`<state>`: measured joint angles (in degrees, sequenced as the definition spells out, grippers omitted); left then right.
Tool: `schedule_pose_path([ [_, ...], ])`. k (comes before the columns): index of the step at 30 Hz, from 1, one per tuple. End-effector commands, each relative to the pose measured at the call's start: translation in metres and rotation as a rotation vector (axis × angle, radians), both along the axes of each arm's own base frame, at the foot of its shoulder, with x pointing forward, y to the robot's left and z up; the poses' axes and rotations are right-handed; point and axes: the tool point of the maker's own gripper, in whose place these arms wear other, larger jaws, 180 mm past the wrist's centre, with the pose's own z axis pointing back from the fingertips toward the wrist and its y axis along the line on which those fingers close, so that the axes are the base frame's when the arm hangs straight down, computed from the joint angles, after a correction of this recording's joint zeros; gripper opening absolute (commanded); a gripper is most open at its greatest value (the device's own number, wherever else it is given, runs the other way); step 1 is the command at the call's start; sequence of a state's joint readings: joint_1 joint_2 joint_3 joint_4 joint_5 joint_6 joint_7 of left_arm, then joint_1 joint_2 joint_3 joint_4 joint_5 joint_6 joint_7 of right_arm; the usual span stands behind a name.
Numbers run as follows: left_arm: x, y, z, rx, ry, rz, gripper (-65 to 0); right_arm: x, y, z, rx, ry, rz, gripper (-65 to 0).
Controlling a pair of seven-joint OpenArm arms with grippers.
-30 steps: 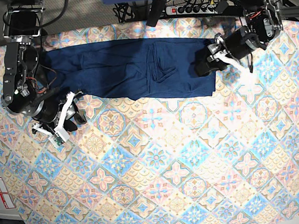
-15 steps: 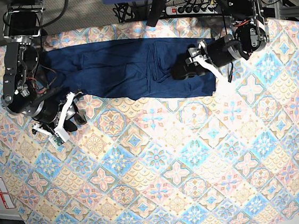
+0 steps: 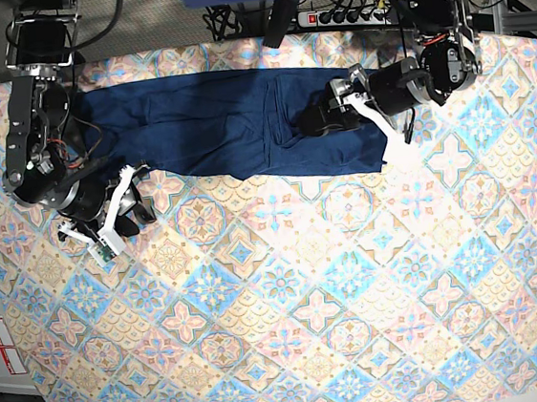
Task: Fold the T-shirt properly
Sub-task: 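Press the folded end down with the left gripper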
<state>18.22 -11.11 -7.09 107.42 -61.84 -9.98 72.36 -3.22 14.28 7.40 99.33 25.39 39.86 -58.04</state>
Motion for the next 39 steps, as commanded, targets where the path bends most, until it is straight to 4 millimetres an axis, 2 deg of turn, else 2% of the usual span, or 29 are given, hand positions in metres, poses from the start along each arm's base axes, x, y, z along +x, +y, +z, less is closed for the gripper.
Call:
schedule_pose_path([
  [1, 0.006, -0.001, 0.011, -0.020, -0.038, 0.006, -25.7, 0.008, -0.001, 0.015, 0.009, -0.054, 0.003, -45.0],
  [5, 0.008, 0.003, 0.011, -0.016, -0.039, 0.017, -25.2, 0.007, -0.001, 0.014, 0.009, -0.052, 0.002, -45.0],
  [17, 0.021, 0.055, 0.014, 0.033, -0.062, 0.178, -25.6, 0.007, -0.002, 0.013, 0.011, -0.049, -0.002, -45.0],
  [26, 0.023, 0.057, 0.015, 0.033, -0.069, 0.184, -25.6, 0.007, -0.002, 0.012, 0.009, -0.044, 0.000, -45.0],
  [32, 0.022, 0.054, 0.015, 0.031, -0.064, 0.173, -25.2, -0.003, -0.005, -0.004, 0.016, 0.002, -0.011, -45.0],
  [39, 0.025, 0.057, 0.016, 0.035, -0.074, 0.186, -25.1, -0.002, -0.006, -0.007, 0.020, 0.013, -0.015, -45.0],
])
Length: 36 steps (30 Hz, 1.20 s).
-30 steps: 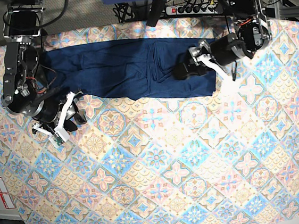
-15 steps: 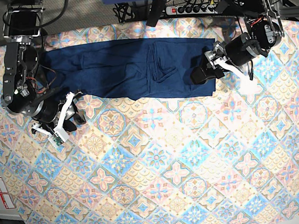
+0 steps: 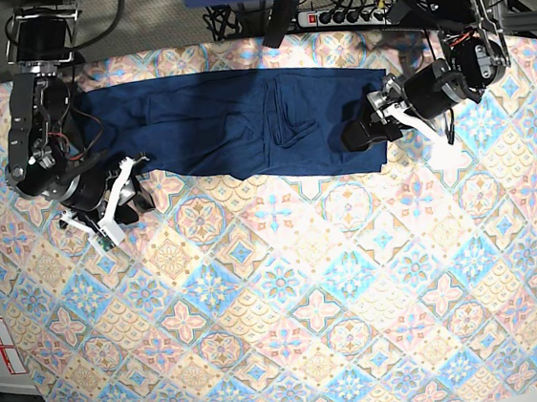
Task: Fold the T-shirt properly
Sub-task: 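Press the folded end down with the left gripper, then grasp the strip's other end with the right gripper, left gripper holding its end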
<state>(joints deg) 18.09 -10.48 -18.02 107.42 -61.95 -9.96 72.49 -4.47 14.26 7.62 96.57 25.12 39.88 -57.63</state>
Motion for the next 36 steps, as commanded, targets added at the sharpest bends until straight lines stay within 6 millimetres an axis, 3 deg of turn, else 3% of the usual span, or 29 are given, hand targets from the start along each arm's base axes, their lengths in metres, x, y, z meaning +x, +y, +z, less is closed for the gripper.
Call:
schedule_pose_path([
  [1, 0.006, 0.001, 0.010, -0.009, -0.042, 0.005, -25.1, 0.009, -0.002, 0.012, 0.010, -0.046, 0.001, -45.0],
  [8, 0.012, 0.007, 0.011, -0.003, -0.068, 0.048, -25.6, 0.009, 0.000, 0.012, 0.013, -0.047, 0.003, -45.0],
  [19, 0.009, 0.016, -0.033, -0.059, 0.068, 0.105, -25.7, 0.008, 0.000, 0.011, 0.014, -0.044, 0.003, -45.0],
  [27, 0.018, 0.014, -0.019, -0.095, 0.026, 0.111, -25.7, 0.007, 0.003, 0.010, 0.016, -0.039, 0.008, -45.0],
  [31, 0.027, 0.036, -0.003, -0.166, -0.023, 0.211, -25.6, 0.007, 0.001, 0.010, 0.015, -0.038, 0.002, -45.0],
  [36, 0.029, 0.060, 0.002, -0.155, -0.046, 0.284, -25.7, -0.002, -0.001, 0.003, 0.013, -0.014, -0.001, -45.0],
])
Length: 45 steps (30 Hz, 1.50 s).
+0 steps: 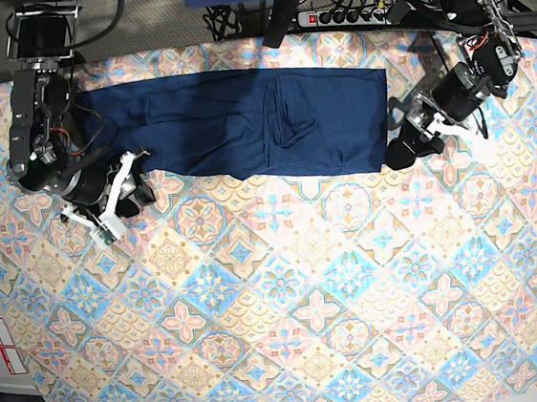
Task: Fold the T-shirt properly
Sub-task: 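Grasp the strip's other end with the right gripper, left gripper holding its end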
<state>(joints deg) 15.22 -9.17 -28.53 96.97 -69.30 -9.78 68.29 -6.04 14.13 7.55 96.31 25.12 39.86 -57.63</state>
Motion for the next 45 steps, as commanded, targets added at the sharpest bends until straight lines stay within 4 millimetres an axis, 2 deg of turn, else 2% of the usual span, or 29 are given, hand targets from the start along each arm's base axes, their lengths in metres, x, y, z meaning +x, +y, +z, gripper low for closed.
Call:
schedule_pose_path([
  [1, 0.006, 0.006, 0.012, 0.000, -0.045, 0.012, -25.7, 0.009, -0.002, 0.012, 0.009, -0.046, 0.000, -45.0],
  [7, 0.004, 0.034, 0.014, 0.020, -0.048, 0.093, -25.7, 0.008, -0.004, 0.011, 0.006, -0.044, -0.003, -45.0],
  [10, 0.002, 0.042, 0.014, 0.035, -0.044, 0.111, -25.7, 0.009, -0.016, 0.014, 0.000, -0.051, -0.038, -45.0],
  [14, -0.003, 0.048, 0.004, 0.106, -0.002, 0.105, -25.8, 0.011, -0.036, 0.019, -0.010, -0.064, -0.098, -45.0],
  [16, -0.006, 0.049, -0.004, 0.151, 0.032, 0.089, -25.8, 0.004, -0.053, 0.017, -0.032, -0.053, -0.129, -45.0],
  [20, -0.009, 0.043, -0.018, 0.220, 0.079, 0.042, -25.8, -0.007, -0.074, 0.014, -0.084, -0.030, -0.138, -44.9],
  [24, -0.011, 0.028, -0.029, 0.263, 0.111, -0.029, -25.8, -0.023, -0.093, -0.001, -0.208, 0.047, -0.127, -44.6],
  [28, -0.013, 0.022, -0.035, 0.298, 0.128, -0.061, -25.8, -0.041, -0.110, -0.022, -0.299, 0.165, -0.142, -42.0],
  [32, -0.012, 0.017, -0.035, 0.291, 0.125, -0.072, -25.8, -0.050, -0.113, -0.034, -0.294, 0.217, -0.151, -38.6],
  [37, -0.012, 0.018, -0.035, 0.294, 0.125, -0.073, -25.8, -0.062, -0.110, -0.049, -0.238, 0.293, -0.164, -38.2],
  [40, -0.012, 0.018, -0.035, 0.294, 0.125, -0.073, -25.8, -0.057, -0.101, -0.045, -0.143, 0.269, -0.180, -38.6],
  [43, -0.012, 0.017, -0.035, 0.292, 0.125, -0.072, -25.8, -0.052, -0.101, -0.037, -0.104, 0.242, -0.196, -38.7],
  [45, -0.012, 0.017, -0.035, 0.291, 0.125, -0.072, -25.8, -0.048, -0.092, -0.034, -0.073, 0.222, -0.189, -38.7],
])
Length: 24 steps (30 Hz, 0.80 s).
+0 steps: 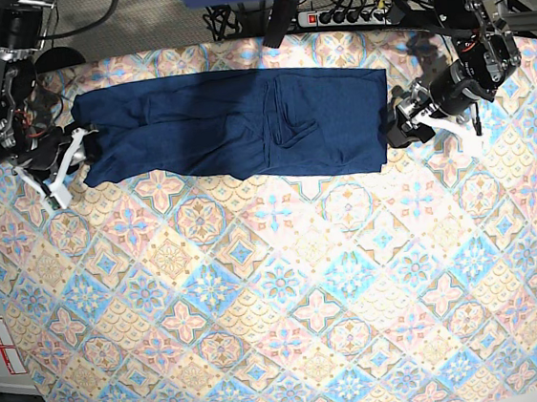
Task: Fold the T-shirt properly
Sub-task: 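Grasp the strip's other end with the right gripper, left gripper holding its end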
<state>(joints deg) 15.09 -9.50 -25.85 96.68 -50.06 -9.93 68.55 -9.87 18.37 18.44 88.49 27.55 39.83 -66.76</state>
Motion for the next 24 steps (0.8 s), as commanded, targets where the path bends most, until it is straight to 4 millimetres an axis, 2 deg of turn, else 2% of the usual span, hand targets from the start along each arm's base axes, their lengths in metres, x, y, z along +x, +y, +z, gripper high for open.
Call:
schedule_pose_path([
  [1, 0.007, 0.001, 0.009, 0.000, -0.037, -0.002, -25.8, 0.012, 0.004, 0.013, 0.017, -0.058, 0.007, -38.7],
  [6, 0.006, 0.001, 0.009, 0.000, -0.036, -0.002, -25.8, 0.023, 0.024, 0.033, 0.024, -0.139, 0.037, -40.5],
  [10, 0.006, 0.001, 0.009, 0.000, -0.036, -0.002, -25.8, 0.032, 0.039, 0.052, 0.023, -0.212, 0.064, -51.8],
  [12, 0.006, 0.001, 0.009, 0.000, -0.036, -0.002, -25.8, 0.033, 0.045, 0.054, 0.031, -0.218, 0.070, -55.6],
  [14, 0.007, 0.001, 0.009, 0.000, -0.037, -0.002, -25.8, 0.031, 0.056, 0.045, 0.051, -0.192, 0.093, -55.2],
  [17, 0.011, 0.001, 0.011, 0.000, -0.044, -0.005, -25.8, 0.019, 0.074, 0.016, 0.098, -0.100, 0.130, -54.9],
  [18, 0.012, 0.001, 0.012, 0.000, -0.046, -0.005, -25.8, 0.021, 0.078, 0.012, 0.111, -0.091, 0.135, -54.9],
  [21, 0.012, 0.000, 0.012, -0.006, -0.048, -0.005, -25.8, 0.031, 0.085, 0.004, 0.152, -0.096, 0.128, -55.1],
  [24, 0.012, 0.000, 0.013, -0.006, -0.049, -0.006, -25.8, 0.027, 0.084, -0.011, 0.189, -0.069, 0.095, -55.1],
])
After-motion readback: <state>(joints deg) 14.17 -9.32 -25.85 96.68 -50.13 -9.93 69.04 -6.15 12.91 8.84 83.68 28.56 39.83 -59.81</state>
